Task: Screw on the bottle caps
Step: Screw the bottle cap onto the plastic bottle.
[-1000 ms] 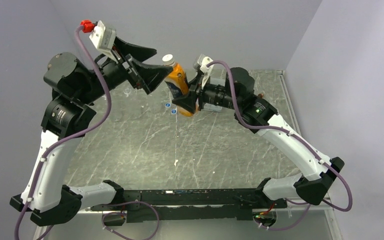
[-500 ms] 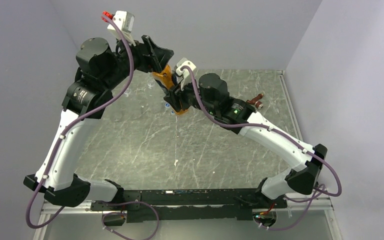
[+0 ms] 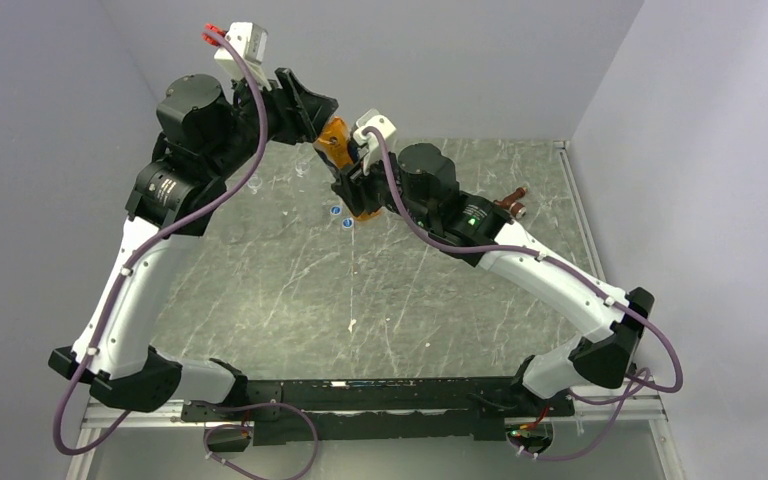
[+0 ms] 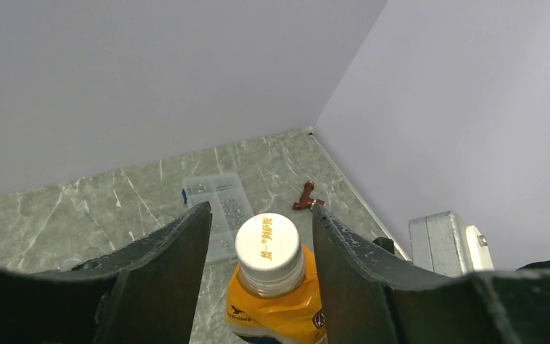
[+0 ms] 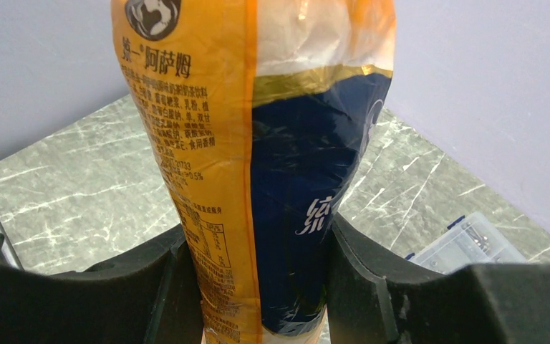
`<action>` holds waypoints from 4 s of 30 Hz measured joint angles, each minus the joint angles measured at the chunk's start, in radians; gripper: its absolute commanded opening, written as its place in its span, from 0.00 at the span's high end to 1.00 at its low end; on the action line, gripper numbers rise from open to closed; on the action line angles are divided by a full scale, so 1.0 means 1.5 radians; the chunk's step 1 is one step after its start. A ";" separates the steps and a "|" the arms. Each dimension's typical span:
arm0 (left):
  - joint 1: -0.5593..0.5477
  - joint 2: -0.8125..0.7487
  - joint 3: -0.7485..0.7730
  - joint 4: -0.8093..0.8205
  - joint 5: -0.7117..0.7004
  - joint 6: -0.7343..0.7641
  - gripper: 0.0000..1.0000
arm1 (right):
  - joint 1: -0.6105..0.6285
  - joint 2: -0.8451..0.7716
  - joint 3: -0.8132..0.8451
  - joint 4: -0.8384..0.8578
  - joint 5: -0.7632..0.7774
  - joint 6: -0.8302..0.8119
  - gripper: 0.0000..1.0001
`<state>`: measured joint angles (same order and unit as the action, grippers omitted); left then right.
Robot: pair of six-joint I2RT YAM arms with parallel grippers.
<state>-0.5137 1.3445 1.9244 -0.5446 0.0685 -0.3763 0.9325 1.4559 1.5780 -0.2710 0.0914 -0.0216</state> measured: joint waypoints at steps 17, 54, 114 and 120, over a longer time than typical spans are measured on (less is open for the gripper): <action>0.002 0.018 0.008 -0.012 0.041 -0.007 1.00 | -0.040 0.003 0.002 -0.018 -0.103 -0.010 1.00; 0.004 -0.109 -0.081 0.175 0.543 0.016 0.01 | -0.174 -0.086 -0.069 0.150 -0.765 0.157 1.00; 0.004 0.036 0.066 -0.058 0.033 -0.043 1.00 | -0.004 -0.007 0.006 0.004 -0.032 -0.009 1.00; 0.004 0.019 0.027 -0.039 0.064 -0.030 1.00 | -0.038 -0.007 0.006 -0.020 -0.132 -0.013 1.00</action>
<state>-0.5072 1.3731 1.9648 -0.6037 0.1650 -0.4210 0.8753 1.4456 1.5875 -0.3016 -0.1070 -0.0410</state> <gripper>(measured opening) 0.351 0.520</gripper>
